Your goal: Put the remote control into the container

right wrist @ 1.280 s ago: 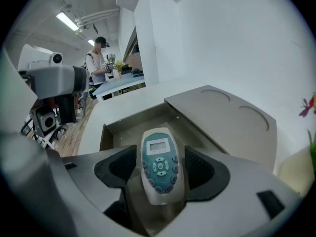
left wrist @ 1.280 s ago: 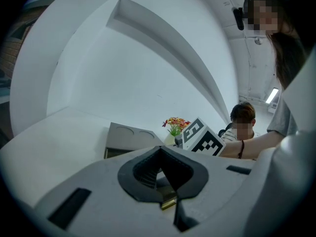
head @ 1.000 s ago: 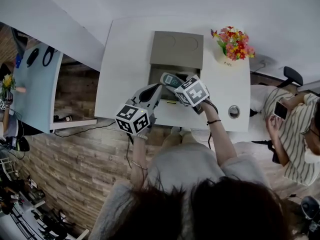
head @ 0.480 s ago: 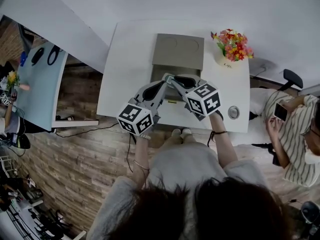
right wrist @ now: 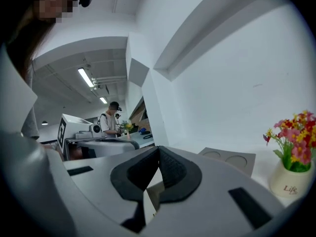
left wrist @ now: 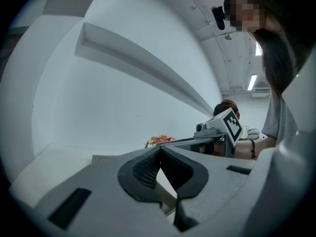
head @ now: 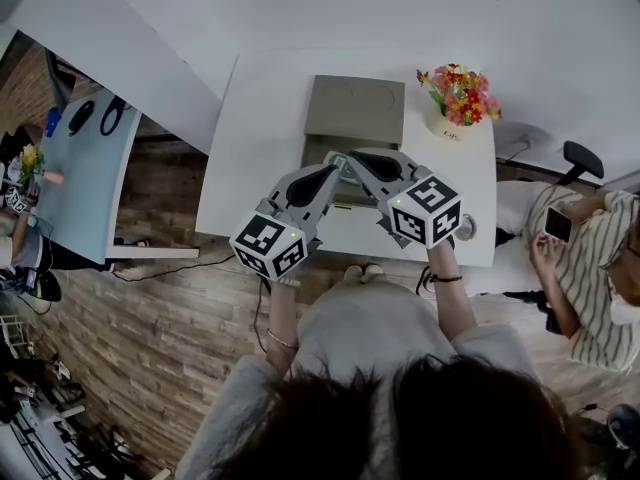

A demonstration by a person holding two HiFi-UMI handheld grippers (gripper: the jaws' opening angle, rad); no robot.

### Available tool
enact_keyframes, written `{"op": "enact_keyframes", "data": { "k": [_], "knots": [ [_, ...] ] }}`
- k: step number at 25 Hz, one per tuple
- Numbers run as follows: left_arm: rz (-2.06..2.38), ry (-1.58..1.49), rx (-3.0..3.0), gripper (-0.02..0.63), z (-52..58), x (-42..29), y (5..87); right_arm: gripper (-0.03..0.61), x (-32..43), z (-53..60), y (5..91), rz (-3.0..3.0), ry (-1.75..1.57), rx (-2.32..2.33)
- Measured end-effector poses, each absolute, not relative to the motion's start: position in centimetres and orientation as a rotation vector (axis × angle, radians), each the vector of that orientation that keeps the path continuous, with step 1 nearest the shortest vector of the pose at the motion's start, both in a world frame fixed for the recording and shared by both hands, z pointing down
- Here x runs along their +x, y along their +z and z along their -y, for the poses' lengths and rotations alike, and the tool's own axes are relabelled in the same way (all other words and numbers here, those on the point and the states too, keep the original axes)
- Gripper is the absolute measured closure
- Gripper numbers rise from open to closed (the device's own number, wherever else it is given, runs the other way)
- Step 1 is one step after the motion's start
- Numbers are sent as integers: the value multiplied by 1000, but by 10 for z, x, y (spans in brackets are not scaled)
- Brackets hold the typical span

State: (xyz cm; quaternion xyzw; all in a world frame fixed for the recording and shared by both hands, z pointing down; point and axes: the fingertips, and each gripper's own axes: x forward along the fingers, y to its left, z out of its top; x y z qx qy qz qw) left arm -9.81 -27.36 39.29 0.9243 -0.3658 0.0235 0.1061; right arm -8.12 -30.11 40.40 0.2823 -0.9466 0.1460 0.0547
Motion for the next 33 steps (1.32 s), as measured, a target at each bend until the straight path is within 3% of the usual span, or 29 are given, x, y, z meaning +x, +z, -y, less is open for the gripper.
{"op": "enact_keyframes", "data": {
  "k": [33],
  "knots": [
    [969, 48, 2854, 611, 256, -55, 357, 580, -38, 280, 347, 3065, 223, 953]
  ]
}}
